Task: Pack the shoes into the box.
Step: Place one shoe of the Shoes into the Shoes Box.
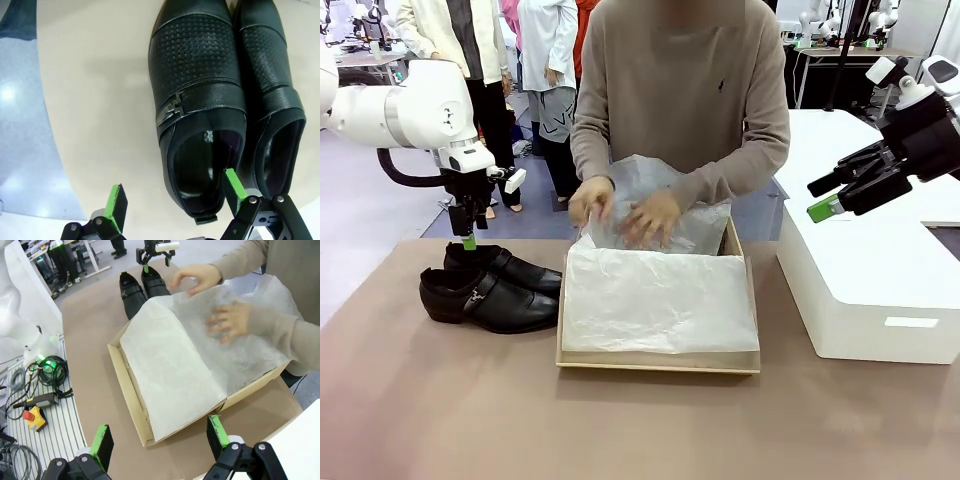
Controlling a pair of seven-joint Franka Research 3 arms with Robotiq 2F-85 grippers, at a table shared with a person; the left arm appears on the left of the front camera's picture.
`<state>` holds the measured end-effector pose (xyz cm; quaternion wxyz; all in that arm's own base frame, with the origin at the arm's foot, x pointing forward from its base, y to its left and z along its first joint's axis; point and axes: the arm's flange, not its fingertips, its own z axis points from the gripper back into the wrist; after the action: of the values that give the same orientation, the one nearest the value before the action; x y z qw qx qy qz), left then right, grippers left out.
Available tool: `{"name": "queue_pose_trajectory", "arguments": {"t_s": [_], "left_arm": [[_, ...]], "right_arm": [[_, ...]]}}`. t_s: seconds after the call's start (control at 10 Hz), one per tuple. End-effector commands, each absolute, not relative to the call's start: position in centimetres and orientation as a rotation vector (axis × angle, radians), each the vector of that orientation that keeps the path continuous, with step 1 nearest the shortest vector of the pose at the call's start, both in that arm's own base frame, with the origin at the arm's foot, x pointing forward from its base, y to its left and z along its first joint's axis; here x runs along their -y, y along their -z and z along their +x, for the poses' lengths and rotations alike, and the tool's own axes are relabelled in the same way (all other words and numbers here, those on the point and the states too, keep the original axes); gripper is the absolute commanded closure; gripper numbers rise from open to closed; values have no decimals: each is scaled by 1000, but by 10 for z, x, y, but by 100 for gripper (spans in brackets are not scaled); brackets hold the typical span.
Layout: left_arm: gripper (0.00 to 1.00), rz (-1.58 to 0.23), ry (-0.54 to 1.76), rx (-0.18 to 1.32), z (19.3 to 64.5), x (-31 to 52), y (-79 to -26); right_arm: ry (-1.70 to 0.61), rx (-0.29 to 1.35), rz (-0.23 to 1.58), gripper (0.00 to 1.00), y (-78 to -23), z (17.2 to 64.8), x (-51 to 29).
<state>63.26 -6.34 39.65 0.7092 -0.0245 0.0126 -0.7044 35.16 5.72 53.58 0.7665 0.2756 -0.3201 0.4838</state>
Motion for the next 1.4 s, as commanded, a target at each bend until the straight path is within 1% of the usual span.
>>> {"name": "queue_pose_trajectory", "arguments": {"t_s": [0.0,0.8,1.3], "left_arm": [[0,-77,1585,-24,640,61,-396],[0,-112,1608,-22,648,62,-374],[0,-89,1632,-23,661,60,-376]], "right_arm": [[-1071,724,618,0,-537,356,-58],[-1071,724,618,0,-537,356,-58],[-1071,724,618,0,-537,356,-58]]}}
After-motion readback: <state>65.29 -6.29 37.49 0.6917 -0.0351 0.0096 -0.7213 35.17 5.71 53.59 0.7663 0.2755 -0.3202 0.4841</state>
